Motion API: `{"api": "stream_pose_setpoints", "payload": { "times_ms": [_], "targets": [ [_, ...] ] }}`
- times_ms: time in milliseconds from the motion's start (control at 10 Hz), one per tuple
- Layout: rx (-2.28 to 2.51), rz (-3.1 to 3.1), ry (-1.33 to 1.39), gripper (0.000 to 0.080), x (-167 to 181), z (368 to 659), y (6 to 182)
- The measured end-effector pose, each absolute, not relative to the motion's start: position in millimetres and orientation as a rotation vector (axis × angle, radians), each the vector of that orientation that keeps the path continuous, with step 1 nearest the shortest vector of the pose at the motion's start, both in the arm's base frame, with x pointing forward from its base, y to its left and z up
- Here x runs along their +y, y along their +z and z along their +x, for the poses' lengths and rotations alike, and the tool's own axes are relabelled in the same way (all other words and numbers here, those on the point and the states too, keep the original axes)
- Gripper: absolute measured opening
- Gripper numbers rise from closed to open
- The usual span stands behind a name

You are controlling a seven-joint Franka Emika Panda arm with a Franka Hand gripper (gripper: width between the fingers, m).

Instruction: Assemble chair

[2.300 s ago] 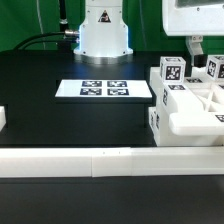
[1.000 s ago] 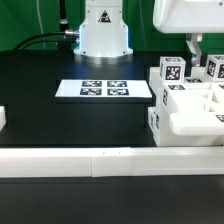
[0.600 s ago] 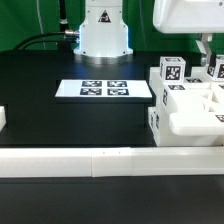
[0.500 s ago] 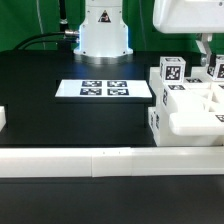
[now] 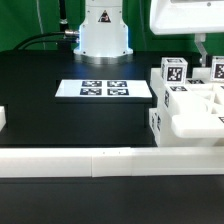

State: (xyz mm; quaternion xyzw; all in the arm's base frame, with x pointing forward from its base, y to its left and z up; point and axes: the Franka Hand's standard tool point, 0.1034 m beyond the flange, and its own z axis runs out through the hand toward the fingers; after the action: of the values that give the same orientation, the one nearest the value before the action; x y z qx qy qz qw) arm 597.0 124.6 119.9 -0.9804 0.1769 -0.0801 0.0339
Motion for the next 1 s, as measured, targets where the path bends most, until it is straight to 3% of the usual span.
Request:
{"api": "stream_pose_setpoints", "payload": {
  "times_ms": [700,1000],
  "targets": [
    [1.394,-2.654,-0.177,0.0284,122.5,595.7,119.2],
    [1.430,-2.630,-0.170,0.0312,122.5,595.5,118.1]
  ]
}}
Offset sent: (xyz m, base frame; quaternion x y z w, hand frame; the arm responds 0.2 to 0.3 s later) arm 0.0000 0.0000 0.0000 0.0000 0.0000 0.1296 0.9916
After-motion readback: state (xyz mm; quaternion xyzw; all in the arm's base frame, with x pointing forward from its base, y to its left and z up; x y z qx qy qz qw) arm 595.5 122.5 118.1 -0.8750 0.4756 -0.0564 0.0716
